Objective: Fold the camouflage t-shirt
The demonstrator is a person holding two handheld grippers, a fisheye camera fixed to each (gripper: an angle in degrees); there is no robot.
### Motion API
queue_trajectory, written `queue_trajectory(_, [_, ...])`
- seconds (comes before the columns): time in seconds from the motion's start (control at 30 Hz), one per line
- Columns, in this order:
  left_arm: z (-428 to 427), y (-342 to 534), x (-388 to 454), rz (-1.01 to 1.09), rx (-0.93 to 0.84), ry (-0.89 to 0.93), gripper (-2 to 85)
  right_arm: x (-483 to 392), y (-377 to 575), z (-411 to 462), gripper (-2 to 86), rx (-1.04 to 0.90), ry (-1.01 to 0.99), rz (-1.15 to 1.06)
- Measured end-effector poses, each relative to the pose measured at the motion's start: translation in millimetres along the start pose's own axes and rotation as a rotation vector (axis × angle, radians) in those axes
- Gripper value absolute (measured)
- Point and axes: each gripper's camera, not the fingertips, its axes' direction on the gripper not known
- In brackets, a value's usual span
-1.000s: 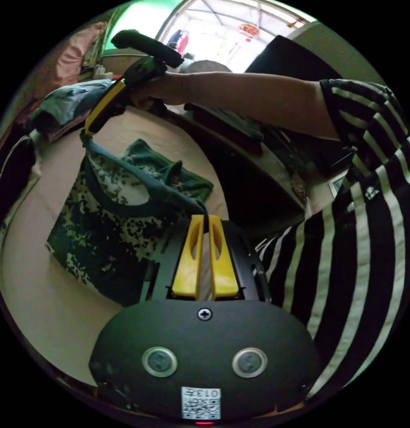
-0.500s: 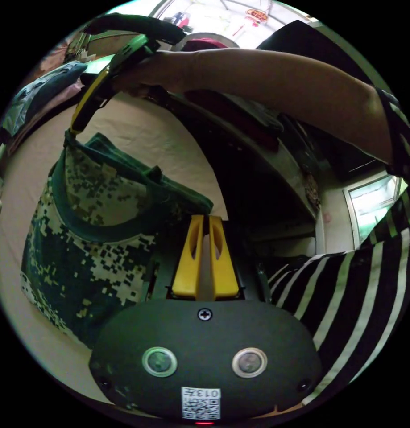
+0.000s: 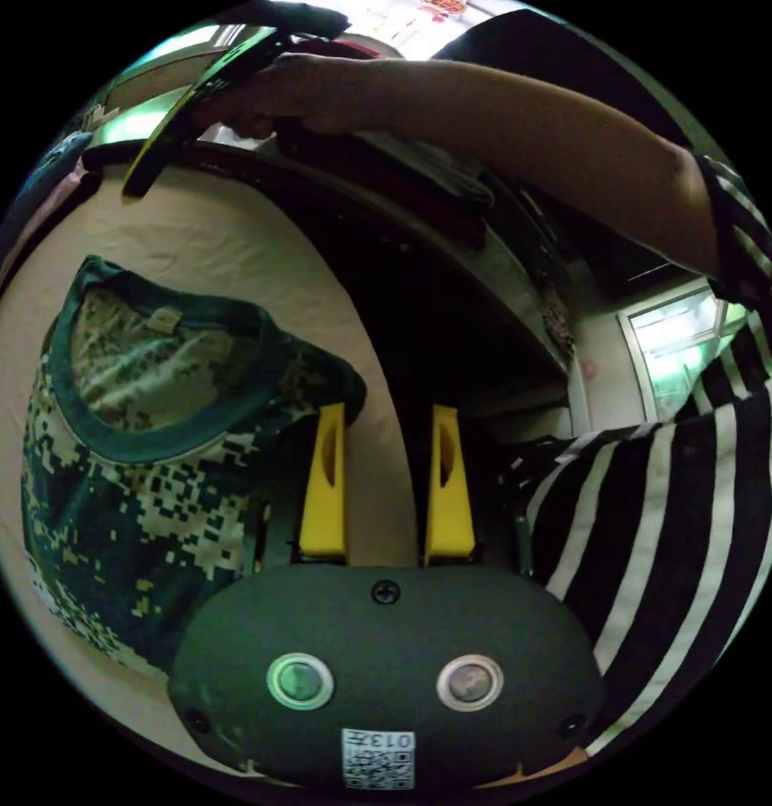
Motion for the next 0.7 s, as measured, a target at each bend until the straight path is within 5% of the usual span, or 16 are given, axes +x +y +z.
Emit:
queue_trajectory(0.1, [-21,8,14,0.022,0.08,-0.016,12.3,-11,31,-21,0.2,0.107,-0.067,0.037])
queue_trajectory(0.3, [-68,52,0,-0.3,0.202,-0.439,8.7,-65,82,-14,0.2,0.167,-0.106,0.05])
queue_trajectory(0.5, [-58,84,-35,-0.485,0.102,-0.374,1.2,-61,130,15,0.4,0.067,-0.158,0.135])
queue_trajectory(0.7, [-96,112,-22,-0.579,0.358,-0.242,6.1,-33,170,-17,2.6,0.165,-0.155,0.29])
